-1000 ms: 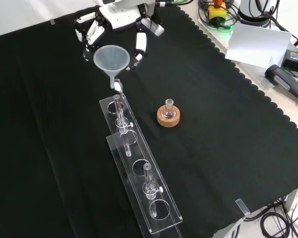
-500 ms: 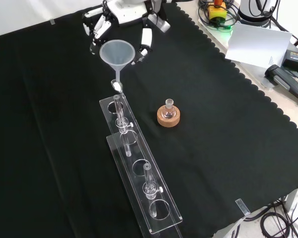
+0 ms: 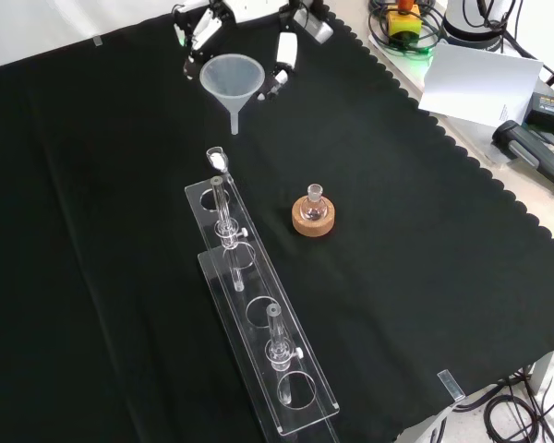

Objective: Place the funnel on the round-bottom flask.

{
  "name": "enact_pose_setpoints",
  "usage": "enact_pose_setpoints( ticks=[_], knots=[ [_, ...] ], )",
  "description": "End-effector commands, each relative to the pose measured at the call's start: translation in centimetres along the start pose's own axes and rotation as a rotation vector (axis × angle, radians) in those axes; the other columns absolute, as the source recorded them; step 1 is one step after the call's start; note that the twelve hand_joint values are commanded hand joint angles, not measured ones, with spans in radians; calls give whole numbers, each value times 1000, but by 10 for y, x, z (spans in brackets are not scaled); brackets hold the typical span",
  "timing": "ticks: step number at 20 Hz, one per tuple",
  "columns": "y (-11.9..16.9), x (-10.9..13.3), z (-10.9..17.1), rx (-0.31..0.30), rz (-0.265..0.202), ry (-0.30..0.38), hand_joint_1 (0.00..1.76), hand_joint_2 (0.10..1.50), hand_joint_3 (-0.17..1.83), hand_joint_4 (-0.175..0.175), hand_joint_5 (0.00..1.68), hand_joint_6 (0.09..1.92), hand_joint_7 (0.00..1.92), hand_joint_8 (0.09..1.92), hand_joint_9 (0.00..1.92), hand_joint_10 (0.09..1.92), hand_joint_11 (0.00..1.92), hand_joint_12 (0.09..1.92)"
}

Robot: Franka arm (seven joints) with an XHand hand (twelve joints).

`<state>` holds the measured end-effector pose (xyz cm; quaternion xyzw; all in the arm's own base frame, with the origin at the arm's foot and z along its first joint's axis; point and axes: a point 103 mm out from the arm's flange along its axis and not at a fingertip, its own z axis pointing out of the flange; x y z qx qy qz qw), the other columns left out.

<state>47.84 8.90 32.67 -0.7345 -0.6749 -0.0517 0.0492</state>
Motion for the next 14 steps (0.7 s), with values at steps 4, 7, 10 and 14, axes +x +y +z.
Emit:
enact_pose_setpoints(
  ticks=[4, 7, 10, 14],
  knots=[
    [-33, -13, 1, 30, 16, 47, 854, 550, 880, -64, 657, 620, 1048, 835, 779, 541, 0, 1521],
    [-43, -12, 5, 35, 12, 41, 853, 550, 881, -64, 660, 622, 1049, 835, 781, 541, 0, 1521],
    [-52, -11, 10, 44, 11, 52, 853, 549, 883, -63, 662, 624, 1050, 835, 782, 540, 0, 1521],
    [-62, -8, 19, 61, 5, 52, 852, 549, 884, -63, 664, 626, 1051, 835, 785, 540, 0, 1522]
  ],
)
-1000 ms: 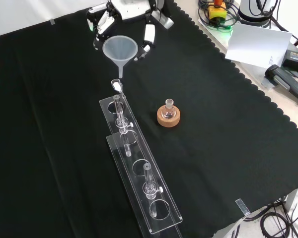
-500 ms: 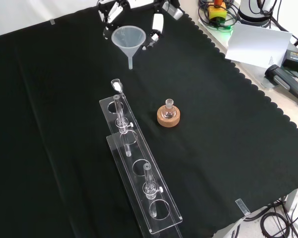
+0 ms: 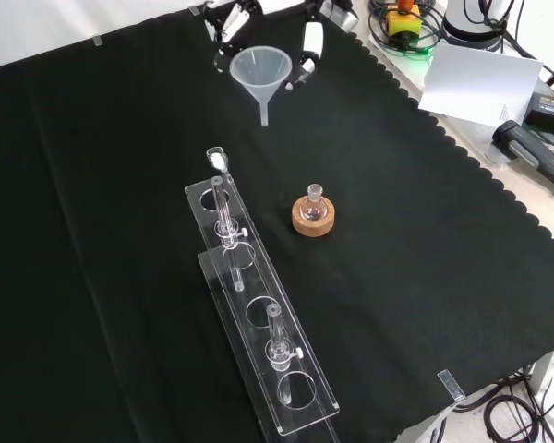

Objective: Place the funnel on the round-bottom flask.

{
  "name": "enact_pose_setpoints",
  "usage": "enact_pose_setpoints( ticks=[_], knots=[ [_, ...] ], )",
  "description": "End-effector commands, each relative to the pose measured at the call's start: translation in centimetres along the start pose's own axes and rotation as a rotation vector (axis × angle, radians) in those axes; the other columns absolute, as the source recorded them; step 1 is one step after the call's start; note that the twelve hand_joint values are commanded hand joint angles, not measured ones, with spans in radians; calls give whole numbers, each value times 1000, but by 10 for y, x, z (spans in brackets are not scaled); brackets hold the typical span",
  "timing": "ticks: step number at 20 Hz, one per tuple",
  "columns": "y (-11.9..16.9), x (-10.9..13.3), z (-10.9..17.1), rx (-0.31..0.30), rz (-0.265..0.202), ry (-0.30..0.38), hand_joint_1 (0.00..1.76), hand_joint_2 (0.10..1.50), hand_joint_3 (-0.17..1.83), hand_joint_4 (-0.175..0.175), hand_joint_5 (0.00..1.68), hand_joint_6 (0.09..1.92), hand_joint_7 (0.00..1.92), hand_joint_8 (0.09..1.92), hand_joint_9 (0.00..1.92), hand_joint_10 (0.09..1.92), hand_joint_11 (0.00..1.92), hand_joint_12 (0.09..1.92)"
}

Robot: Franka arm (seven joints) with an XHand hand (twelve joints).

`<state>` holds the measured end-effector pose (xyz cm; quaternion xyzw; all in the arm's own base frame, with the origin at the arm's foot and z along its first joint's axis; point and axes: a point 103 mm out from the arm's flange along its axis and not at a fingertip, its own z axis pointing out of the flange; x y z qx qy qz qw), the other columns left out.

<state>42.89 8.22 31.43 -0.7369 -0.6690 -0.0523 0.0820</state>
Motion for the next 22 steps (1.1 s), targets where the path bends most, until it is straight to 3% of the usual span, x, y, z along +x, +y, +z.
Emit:
enact_pose_setpoints(
  ticks=[1, 11, 18, 22],
  knots=[
    [-14, 5, 11, 13, -13, 4, 852, 549, 885, -63, 665, 627, 1051, 835, 785, 539, 0, 1522],
    [-22, 13, 42, 23, -19, 17, 850, 551, 888, -63, 666, 631, 1054, 836, 791, 538, 0, 1522],
    [-18, 5, 40, 25, -16, -5, 851, 551, 896, -67, 666, 643, 1071, 845, 850, 511, 0, 1526],
    [-17, 5, 47, 17, -36, -6, 851, 552, 897, -67, 668, 646, 1075, 848, 859, 503, 0, 1526]
  ],
)
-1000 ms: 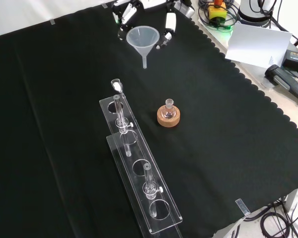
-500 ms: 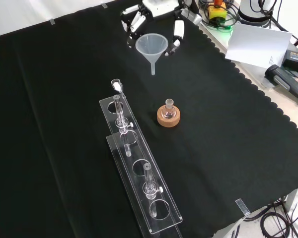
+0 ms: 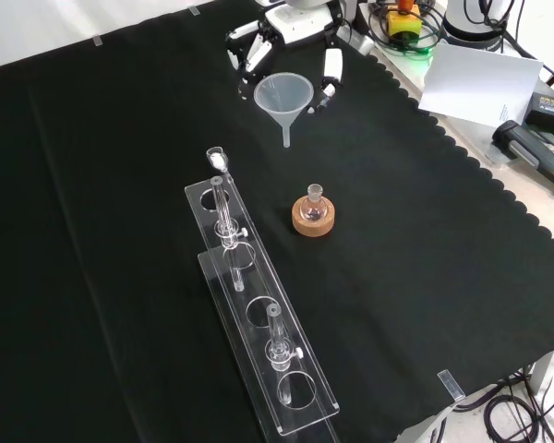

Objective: Place the funnel on the round-bottom flask.

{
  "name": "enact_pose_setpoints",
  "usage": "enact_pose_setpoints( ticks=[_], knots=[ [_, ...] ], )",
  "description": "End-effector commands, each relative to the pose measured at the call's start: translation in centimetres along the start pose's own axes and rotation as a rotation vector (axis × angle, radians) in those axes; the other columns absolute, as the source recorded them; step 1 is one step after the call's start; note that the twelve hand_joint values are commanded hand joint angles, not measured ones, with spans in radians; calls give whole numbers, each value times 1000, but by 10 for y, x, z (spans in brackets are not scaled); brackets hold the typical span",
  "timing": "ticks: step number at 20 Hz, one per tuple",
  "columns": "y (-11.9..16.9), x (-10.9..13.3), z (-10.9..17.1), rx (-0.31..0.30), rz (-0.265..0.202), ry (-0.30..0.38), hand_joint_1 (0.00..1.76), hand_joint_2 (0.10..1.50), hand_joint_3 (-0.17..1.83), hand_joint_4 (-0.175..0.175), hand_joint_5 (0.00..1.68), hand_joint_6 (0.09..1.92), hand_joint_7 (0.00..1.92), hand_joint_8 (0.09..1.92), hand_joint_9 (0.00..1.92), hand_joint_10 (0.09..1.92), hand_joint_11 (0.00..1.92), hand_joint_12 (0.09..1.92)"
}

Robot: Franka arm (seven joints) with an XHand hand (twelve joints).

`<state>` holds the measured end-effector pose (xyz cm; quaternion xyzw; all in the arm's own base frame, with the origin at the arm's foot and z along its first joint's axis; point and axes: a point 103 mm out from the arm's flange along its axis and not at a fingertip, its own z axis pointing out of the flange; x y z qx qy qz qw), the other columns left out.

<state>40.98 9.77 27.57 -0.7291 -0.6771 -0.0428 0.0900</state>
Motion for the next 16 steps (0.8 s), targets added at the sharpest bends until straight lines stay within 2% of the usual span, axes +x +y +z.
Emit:
enact_pose_setpoints(
  ticks=[1, 10, 16],
  knots=[
    [1, -1, 8, -9, -19, 0, 851, 552, 897, -67, 668, 646, 1075, 848, 860, 502, 0, 1526],
    [-16, -1, 35, 4, -18, 14, 850, 556, 898, -67, 672, 650, 1078, 852, 865, 496, 0, 1525],
    [-23, 2, 50, -40, -30, 7, 850, 558, 899, -67, 675, 652, 1079, 854, 869, 494, 0, 1525]
  ],
)
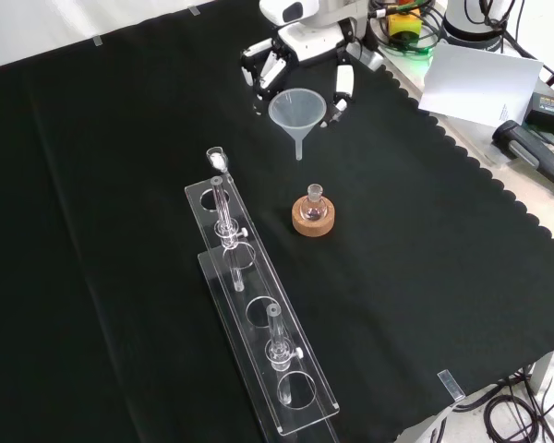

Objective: Place the funnel on the round-bottom flask.

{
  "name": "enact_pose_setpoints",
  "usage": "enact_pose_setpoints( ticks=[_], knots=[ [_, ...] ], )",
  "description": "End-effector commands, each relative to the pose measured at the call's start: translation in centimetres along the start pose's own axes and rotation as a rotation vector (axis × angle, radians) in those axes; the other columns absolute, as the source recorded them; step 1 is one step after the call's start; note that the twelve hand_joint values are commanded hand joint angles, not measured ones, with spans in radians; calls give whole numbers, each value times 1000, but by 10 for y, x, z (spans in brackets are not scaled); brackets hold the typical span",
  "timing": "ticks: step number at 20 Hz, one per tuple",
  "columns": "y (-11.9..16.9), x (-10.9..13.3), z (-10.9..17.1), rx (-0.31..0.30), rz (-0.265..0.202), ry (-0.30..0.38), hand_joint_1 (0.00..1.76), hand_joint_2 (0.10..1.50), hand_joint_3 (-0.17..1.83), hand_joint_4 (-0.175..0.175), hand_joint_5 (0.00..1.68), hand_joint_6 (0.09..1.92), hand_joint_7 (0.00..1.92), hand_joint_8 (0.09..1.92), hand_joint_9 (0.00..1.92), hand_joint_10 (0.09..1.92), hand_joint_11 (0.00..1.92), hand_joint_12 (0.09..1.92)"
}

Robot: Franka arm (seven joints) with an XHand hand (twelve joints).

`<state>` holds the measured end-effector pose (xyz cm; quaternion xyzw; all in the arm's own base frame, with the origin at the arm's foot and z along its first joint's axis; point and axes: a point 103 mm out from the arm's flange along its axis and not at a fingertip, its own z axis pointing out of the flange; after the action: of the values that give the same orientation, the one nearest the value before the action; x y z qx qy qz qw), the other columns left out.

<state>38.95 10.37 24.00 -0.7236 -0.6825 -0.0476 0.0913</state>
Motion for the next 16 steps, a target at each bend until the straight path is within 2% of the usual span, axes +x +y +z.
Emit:
enact_pose_setpoints(
  ticks=[1, 8, 16],
  knots=[
    [-4, 5, 15, -39, -16, -1, 849, 559, 899, -67, 675, 652, 1079, 855, 869, 493, 0, 1525],
    [1, 17, 25, -24, -41, 8, 849, 562, 900, -68, 676, 654, 1079, 856, 871, 490, 0, 1525],
    [-1, 24, 36, 32, -39, 25, 849, 563, 901, -68, 676, 655, 1079, 859, 873, 486, 0, 1525]
  ],
)
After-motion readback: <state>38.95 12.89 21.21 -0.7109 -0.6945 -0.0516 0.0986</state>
